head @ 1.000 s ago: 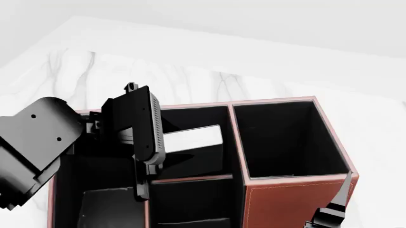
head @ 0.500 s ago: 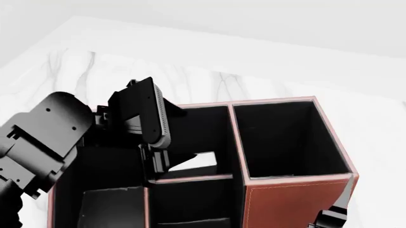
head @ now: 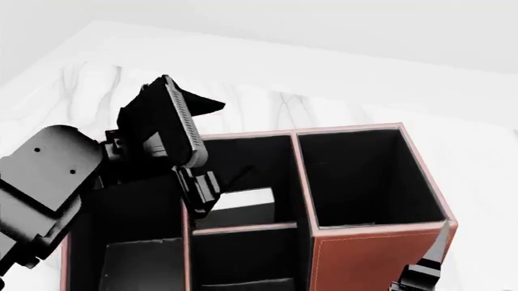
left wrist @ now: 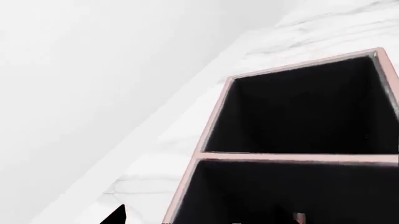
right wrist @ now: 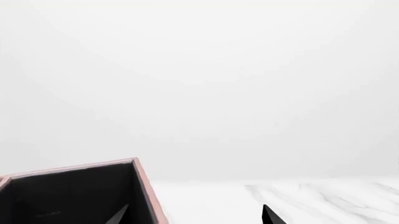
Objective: Pick up the book and place it in the front compartment of the caddy.
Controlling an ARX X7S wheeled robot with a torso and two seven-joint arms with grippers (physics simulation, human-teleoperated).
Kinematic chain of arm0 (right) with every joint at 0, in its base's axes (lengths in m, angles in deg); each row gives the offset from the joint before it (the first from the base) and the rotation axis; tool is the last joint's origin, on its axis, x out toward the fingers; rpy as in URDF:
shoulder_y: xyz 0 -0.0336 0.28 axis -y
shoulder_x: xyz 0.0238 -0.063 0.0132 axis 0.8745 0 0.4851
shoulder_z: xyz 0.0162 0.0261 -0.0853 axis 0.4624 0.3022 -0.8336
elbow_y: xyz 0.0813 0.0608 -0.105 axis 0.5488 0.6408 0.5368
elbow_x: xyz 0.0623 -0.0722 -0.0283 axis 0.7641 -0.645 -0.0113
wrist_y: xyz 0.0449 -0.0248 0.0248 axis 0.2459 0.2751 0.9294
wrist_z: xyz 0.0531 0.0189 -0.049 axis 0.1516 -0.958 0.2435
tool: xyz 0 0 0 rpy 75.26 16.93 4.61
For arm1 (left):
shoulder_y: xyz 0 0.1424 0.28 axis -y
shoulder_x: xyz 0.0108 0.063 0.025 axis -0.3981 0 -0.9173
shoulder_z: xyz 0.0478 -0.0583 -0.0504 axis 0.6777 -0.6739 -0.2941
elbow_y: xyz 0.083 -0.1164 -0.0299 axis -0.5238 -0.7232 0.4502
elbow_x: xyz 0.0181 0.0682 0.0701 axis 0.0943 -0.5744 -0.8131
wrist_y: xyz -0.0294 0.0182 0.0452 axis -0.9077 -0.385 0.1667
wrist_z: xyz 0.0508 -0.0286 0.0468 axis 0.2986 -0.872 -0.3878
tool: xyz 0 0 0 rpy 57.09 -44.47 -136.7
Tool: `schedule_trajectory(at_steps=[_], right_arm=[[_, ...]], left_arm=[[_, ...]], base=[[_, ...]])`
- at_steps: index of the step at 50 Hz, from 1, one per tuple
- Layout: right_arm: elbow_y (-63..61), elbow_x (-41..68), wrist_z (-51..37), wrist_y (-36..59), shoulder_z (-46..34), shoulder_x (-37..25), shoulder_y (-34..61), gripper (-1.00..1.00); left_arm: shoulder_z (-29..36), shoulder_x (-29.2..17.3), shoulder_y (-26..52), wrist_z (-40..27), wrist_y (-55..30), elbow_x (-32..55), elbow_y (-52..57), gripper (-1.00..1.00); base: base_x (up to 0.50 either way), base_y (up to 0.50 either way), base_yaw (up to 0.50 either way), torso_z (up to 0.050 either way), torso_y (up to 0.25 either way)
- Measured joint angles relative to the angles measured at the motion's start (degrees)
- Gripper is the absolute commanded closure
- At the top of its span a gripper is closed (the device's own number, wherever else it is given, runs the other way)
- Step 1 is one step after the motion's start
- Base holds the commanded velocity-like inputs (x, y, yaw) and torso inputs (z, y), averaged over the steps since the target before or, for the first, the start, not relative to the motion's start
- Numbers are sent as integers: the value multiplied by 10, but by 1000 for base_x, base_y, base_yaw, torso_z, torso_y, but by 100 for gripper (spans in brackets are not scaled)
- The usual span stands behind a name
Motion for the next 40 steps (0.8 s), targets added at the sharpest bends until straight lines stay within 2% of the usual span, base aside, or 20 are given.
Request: schedule_trajectory(at_steps=[5, 12, 20, 30, 40], right_arm=[[-21, -7, -9, 4, -1, -3, 2, -100], [-53, -10, -19, 13, 1, -7, 7, -100], [-79, -19, -28, 4, 3, -7, 2, -100], [-114, -32, -40, -18, 8, -5, -5, -100], [-161, -38, -53, -50, 25, -1, -15, -100]], left_arm=[[-43, -51, -54, -86, -52, 36, 167, -100], [-116, -121, -167, -223, -103, 105, 398, -100], [-216, -175, -311, -370, -98, 179, 611, -100], [-347, -204, -465, -502, -31, 213, 774, -100], [-461, -205, -579, -571, 58, 198, 863, -100]], base=[[0, 0, 0, 0, 0], [0, 0, 0, 0, 0], [0, 0, 0, 0, 0], [0, 0, 0, 0, 0], [0, 0, 0, 0, 0]])
